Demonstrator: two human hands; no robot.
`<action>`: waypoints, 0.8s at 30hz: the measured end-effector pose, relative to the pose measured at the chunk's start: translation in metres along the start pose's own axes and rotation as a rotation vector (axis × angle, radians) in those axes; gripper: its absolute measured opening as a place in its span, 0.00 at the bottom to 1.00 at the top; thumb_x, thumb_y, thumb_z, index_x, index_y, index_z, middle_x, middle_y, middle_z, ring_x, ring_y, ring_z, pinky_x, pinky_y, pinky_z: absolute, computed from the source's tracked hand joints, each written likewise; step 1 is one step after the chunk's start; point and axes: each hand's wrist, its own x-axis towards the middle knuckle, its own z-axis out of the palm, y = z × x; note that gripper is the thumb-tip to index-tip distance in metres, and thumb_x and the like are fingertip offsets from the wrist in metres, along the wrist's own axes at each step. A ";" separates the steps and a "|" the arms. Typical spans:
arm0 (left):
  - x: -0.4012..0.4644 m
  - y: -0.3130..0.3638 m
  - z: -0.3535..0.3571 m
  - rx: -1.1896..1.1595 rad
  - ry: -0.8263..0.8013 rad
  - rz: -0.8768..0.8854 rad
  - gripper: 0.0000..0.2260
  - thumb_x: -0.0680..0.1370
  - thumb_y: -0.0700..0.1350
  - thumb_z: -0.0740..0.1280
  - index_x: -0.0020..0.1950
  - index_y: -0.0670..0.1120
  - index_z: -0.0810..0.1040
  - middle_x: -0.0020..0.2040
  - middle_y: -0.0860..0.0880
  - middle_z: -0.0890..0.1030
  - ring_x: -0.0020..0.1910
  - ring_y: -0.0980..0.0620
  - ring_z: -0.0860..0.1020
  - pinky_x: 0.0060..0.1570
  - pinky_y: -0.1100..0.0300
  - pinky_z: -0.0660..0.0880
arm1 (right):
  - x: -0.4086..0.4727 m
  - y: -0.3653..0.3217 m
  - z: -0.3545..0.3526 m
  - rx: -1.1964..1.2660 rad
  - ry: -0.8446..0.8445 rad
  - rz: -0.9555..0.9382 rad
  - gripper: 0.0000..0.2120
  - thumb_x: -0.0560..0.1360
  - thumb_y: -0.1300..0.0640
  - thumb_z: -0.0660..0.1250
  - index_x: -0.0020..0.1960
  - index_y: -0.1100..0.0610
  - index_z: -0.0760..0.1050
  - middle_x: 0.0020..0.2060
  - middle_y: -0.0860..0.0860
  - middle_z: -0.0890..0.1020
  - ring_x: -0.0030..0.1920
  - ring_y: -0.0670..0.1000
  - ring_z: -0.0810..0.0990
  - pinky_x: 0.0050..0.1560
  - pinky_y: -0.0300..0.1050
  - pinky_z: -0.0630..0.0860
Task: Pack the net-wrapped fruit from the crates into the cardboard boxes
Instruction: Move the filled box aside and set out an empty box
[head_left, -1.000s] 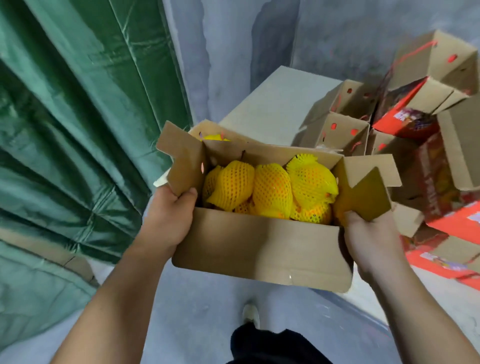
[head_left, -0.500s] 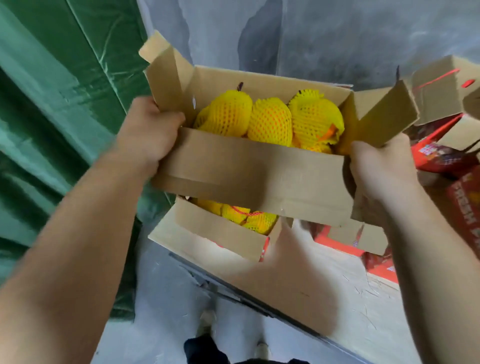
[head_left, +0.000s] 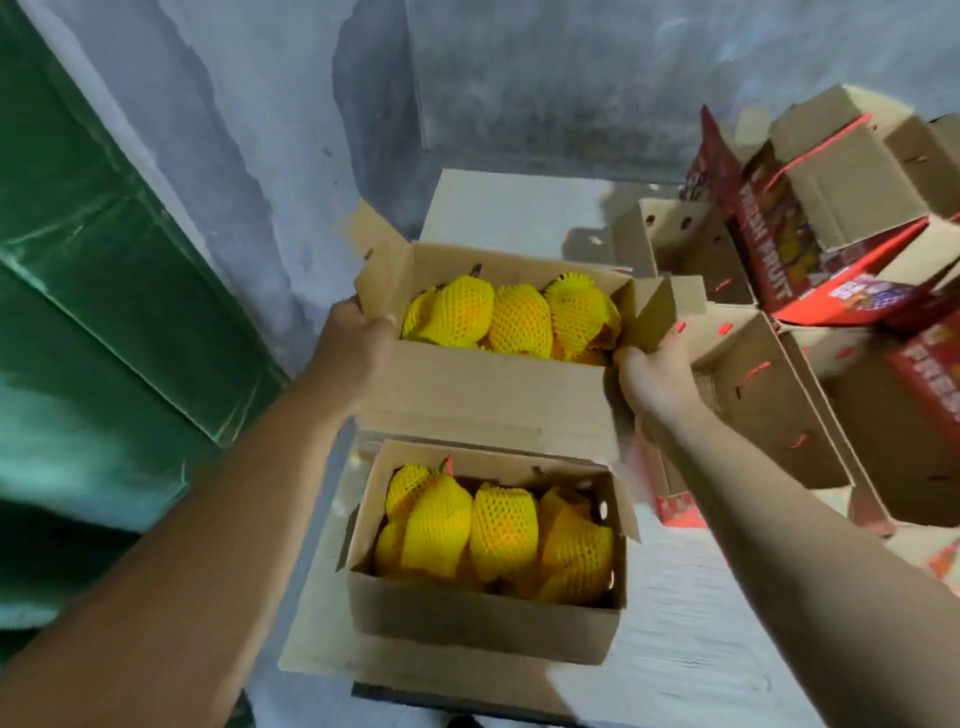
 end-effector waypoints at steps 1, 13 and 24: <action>0.009 -0.012 0.013 0.024 -0.016 -0.026 0.04 0.78 0.44 0.66 0.50 0.45 0.80 0.40 0.51 0.79 0.37 0.52 0.75 0.39 0.59 0.69 | 0.005 0.012 0.005 -0.034 -0.010 0.058 0.15 0.70 0.64 0.59 0.40 0.48 0.80 0.39 0.48 0.83 0.47 0.55 0.82 0.51 0.49 0.78; 0.000 -0.112 0.056 0.071 -0.139 -0.392 0.13 0.84 0.49 0.65 0.66 0.46 0.71 0.53 0.50 0.76 0.53 0.44 0.75 0.52 0.52 0.69 | -0.029 0.093 0.015 -0.139 -0.134 0.263 0.08 0.70 0.60 0.58 0.40 0.55 0.76 0.38 0.55 0.81 0.42 0.57 0.79 0.52 0.62 0.80; -0.063 -0.059 0.030 0.142 -0.127 0.028 0.22 0.81 0.47 0.68 0.74 0.57 0.69 0.67 0.56 0.75 0.69 0.46 0.73 0.67 0.42 0.73 | -0.063 0.071 -0.011 -0.148 -0.071 0.169 0.11 0.82 0.53 0.63 0.64 0.51 0.74 0.52 0.47 0.82 0.52 0.52 0.81 0.57 0.53 0.79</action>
